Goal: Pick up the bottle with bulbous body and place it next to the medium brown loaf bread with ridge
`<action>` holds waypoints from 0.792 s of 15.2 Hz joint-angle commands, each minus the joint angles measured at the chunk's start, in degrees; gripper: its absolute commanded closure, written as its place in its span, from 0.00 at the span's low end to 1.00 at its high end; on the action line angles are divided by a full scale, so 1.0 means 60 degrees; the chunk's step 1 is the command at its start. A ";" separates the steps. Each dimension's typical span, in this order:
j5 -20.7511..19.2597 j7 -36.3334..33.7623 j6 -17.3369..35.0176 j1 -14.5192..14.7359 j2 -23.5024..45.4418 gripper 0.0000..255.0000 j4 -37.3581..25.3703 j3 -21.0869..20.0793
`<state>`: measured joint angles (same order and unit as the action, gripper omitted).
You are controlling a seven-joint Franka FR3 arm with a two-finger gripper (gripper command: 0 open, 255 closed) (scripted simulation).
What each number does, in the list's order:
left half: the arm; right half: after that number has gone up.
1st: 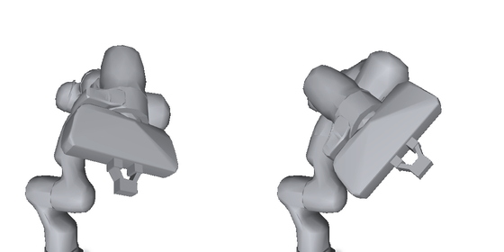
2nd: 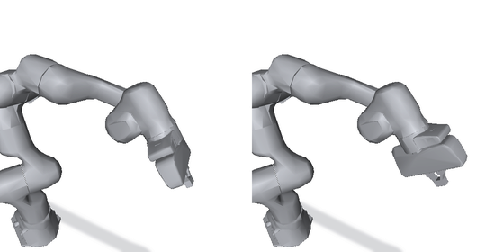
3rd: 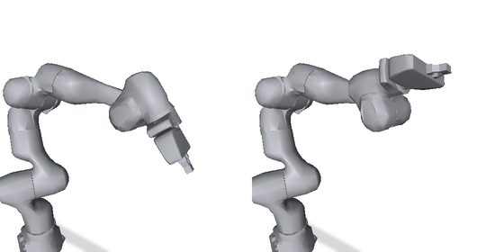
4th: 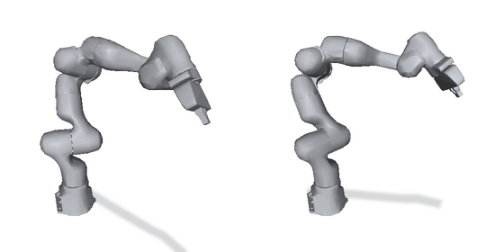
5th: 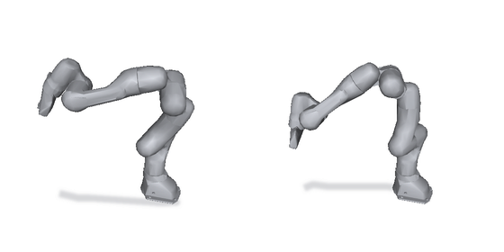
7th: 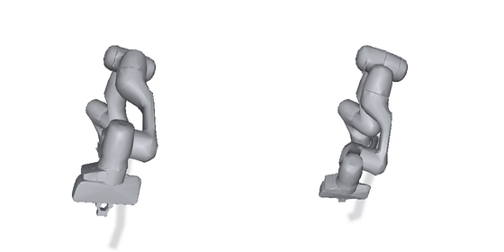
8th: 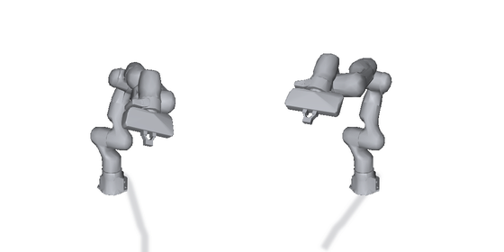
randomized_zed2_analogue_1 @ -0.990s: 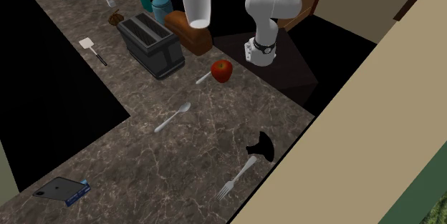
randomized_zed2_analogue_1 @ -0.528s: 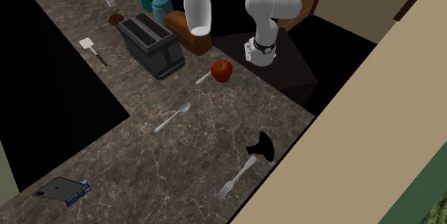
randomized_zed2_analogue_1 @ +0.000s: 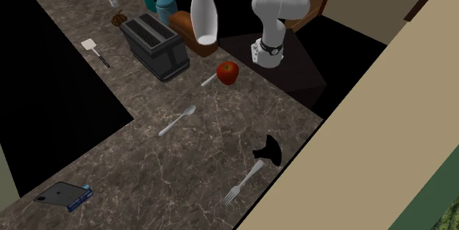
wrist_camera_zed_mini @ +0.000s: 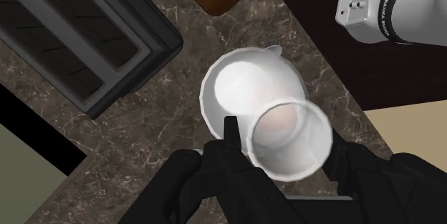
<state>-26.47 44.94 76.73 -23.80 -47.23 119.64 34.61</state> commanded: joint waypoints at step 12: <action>-0.0489 -0.0276 0.1363 -0.0262 -0.0622 1.00 0.1946 0.0457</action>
<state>-29.19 43.42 84.35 -25.22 -50.66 130.49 37.20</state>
